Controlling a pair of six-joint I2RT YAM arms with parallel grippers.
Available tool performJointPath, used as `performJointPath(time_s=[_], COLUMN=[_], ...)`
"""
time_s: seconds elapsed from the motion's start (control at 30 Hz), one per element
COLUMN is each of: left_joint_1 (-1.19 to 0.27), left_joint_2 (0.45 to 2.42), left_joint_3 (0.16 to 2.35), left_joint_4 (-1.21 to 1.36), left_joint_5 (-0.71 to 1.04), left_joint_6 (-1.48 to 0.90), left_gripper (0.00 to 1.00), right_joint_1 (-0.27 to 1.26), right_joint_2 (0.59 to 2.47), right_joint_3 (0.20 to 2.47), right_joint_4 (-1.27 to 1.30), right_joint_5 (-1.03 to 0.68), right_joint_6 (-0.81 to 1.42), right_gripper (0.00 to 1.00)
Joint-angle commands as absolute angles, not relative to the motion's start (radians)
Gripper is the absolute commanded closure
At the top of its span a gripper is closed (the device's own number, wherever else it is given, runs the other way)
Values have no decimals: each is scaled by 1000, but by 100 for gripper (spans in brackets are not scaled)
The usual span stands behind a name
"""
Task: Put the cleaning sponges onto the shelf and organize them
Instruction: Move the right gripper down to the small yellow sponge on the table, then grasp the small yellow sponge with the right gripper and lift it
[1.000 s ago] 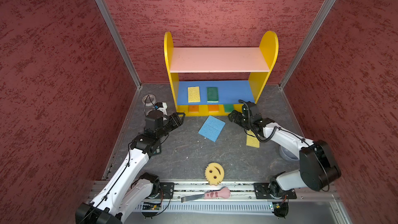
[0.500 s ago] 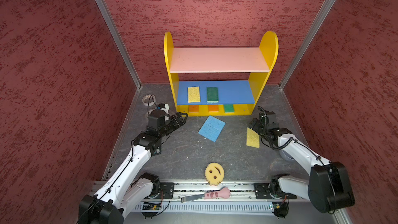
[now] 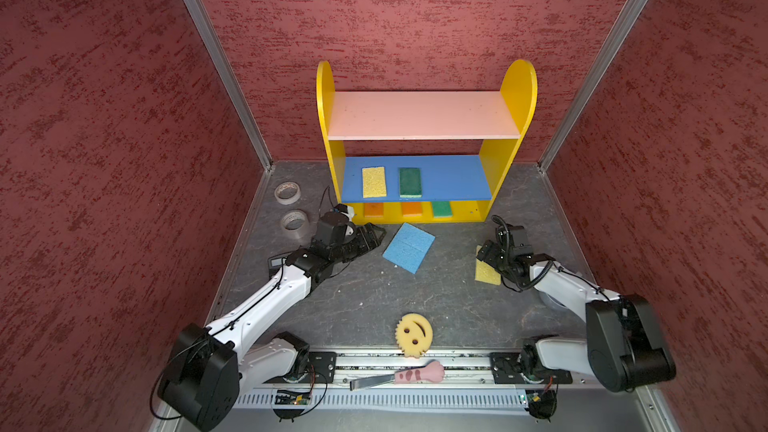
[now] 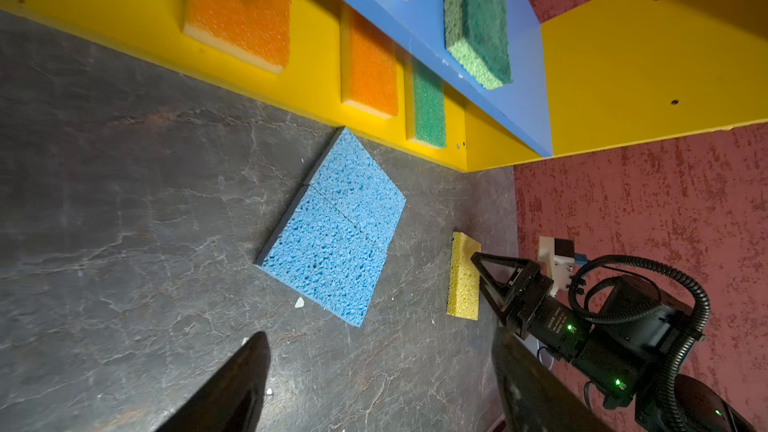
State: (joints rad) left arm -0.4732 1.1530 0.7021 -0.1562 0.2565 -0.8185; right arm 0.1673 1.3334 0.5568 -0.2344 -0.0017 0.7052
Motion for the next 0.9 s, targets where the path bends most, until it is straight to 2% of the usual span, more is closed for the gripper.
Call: performJointPath(time_s=[0.0, 0.23, 0.4, 0.53, 0.73, 0.87], left_joint_1=[-497, -515, -517, -515, -515, -518], left_joint_2=[1180, 1203, 1176, 1169, 1193, 1224], left_joint_3=[734, 752, 737, 727, 729, 730], left_joint_4=[-99, -107, -130, -140, -115, -86], left_joint_5=[257, 254, 240, 228, 238, 252], left_joint_6=[-827, -824, -822, -819, -821, -824], left_gripper=[17, 17, 17, 16, 16, 16], right_joint_1=[222, 463, 519, 522, 497, 462], right_joint_2=[1370, 1573, 1642, 1584, 1398, 1323], right_joint_3=[580, 706, 758, 766, 710, 650], right_joint_4=[-159, -119, -56, -95, -244, -252], right_joint_5=[-37, -16, -77, -30, 104, 90], right_joint_6=[719, 741, 788, 765, 719, 738], right_gripper=[1, 1, 1, 1, 2, 5])
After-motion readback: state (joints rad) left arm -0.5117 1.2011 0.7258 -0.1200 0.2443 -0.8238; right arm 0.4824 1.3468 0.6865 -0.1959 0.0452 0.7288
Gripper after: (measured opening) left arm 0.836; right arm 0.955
